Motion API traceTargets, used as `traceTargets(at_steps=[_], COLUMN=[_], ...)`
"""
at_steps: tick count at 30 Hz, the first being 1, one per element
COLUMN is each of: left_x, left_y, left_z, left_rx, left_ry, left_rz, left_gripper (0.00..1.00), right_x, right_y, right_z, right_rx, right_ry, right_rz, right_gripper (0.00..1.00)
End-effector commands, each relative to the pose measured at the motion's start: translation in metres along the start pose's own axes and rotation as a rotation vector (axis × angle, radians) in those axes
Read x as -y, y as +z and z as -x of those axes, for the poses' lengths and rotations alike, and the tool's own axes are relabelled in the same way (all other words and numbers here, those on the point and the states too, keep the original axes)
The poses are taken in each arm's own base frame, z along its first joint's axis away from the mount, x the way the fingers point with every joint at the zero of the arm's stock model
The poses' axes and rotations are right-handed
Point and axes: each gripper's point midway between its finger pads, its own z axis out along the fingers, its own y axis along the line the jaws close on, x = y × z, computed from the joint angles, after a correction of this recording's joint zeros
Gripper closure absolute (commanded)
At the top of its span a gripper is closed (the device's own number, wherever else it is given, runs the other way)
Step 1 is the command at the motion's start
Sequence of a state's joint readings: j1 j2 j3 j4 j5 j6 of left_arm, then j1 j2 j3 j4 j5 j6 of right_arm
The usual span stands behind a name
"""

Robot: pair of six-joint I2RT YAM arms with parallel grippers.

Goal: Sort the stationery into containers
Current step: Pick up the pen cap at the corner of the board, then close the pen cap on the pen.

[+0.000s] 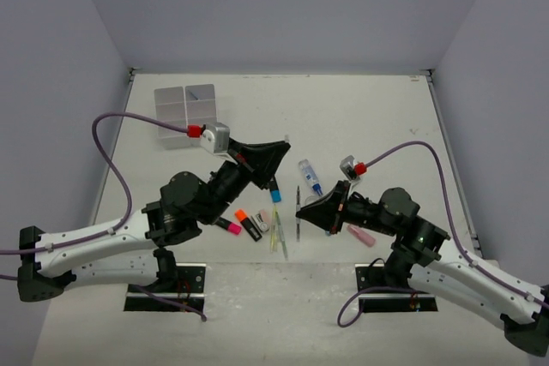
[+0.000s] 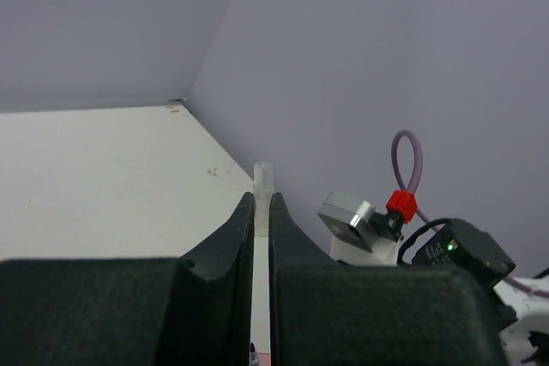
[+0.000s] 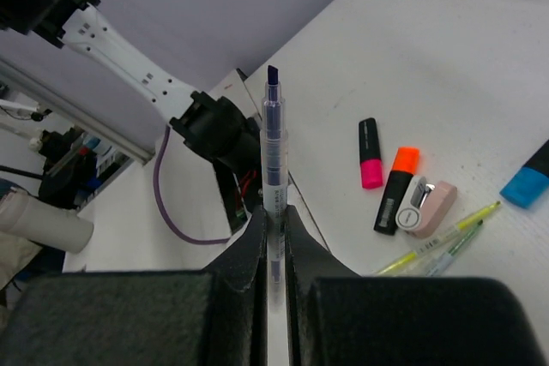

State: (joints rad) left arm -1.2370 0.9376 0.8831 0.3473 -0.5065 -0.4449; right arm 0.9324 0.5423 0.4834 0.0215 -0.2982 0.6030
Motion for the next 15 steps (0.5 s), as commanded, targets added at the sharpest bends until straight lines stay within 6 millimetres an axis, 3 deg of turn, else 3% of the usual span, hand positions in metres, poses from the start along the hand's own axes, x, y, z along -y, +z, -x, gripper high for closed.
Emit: traceTargets(at_steps=[1,15], left_x=[0.025,0.014], left_y=[-0.004,-0.006], left_z=[0.000,-0.037], left_rx=[0.029,-0.043], left_ry=[0.080,0.076], left_rz=[-0.180,-0.179], left_gripper=[1.00,1.00], right_x=[-0.025,-0.026], right_y=[0.006,0.003], right_z=[0.048,0.063], right_rx=[0.134,0.155], right_ry=[-0.047,-0.086], right_rz=[0.031,-0.013], right_gripper=[1.00,1.00])
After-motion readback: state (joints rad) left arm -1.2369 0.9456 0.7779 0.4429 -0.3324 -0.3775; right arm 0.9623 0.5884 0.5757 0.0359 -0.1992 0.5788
